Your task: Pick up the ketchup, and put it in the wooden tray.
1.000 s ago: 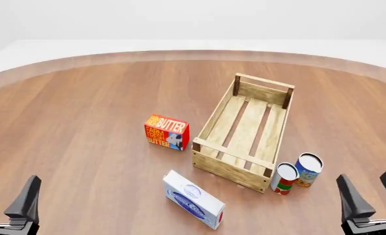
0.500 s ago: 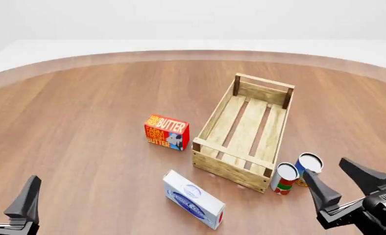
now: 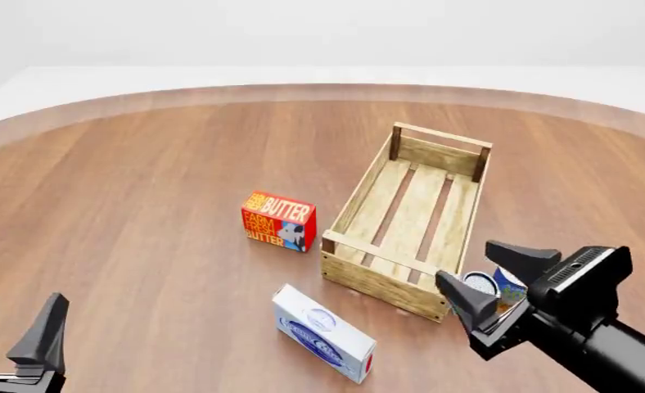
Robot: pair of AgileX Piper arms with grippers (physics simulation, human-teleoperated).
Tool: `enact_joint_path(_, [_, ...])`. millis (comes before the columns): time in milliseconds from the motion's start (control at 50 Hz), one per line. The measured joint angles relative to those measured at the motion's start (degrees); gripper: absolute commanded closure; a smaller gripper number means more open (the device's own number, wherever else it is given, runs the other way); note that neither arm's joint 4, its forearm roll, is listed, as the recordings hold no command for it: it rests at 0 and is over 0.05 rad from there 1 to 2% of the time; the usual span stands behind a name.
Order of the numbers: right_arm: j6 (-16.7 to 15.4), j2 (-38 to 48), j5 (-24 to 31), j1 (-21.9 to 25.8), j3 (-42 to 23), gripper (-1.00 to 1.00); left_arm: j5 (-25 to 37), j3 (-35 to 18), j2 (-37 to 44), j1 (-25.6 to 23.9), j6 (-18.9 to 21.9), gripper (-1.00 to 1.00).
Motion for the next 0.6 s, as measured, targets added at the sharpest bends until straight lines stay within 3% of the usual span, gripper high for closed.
enact_joint_path(600, [1.89, 18.75, -0.94, 16.39, -11.76, -1.0, 0.0, 0.0, 0.0, 0.0, 0.0, -1.0])
